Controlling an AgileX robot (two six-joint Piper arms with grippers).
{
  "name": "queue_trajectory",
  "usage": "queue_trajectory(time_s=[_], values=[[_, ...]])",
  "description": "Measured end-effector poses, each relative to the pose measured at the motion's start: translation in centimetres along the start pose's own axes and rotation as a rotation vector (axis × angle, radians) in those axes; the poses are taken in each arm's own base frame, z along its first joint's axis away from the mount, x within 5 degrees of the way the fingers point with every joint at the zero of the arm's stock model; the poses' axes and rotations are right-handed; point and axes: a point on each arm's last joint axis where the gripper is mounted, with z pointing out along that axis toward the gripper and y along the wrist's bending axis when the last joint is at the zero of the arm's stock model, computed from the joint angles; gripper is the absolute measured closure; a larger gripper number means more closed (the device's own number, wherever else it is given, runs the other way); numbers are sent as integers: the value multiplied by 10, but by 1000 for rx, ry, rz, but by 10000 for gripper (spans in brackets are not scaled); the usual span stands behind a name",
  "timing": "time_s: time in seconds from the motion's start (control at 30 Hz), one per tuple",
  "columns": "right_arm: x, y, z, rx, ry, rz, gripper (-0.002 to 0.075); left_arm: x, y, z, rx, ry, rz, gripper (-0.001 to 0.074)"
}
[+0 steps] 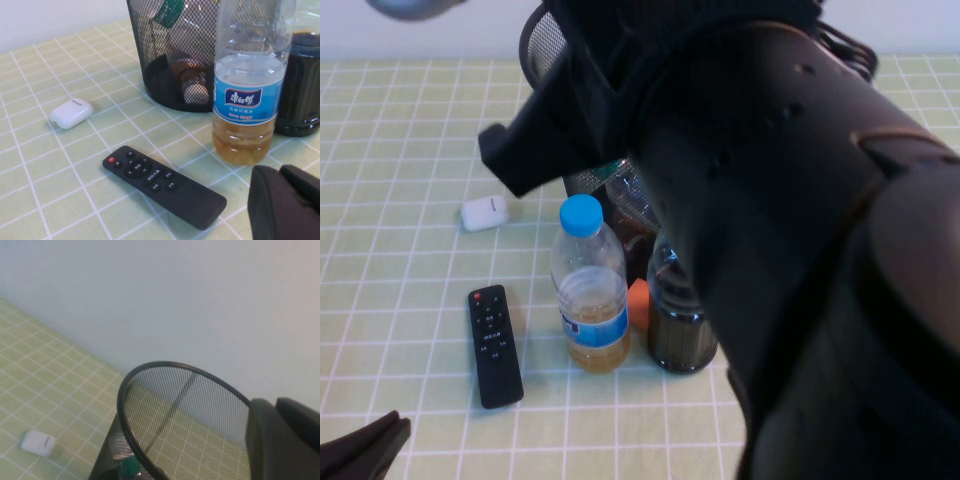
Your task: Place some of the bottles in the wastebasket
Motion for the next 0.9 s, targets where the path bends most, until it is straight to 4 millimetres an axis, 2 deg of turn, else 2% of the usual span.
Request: queue_trajectory(time_s=[0.4,0.6,0.73,0.83,0.9], values=[[4,-1,1,8,41,5,729,0,0,0,0,0,0,739],[9,-5,13,-2,20,-17,729,0,0,0,0,0,0,739],[25,-19,19,-147,-95,-30,729,0,0,0,0,0,0,739],[52,-36,29,-238,-136,21,729,0,0,0,0,0,0,739],[76,-50,34,-303,-140,88,729,0,0,0,0,0,0,739]])
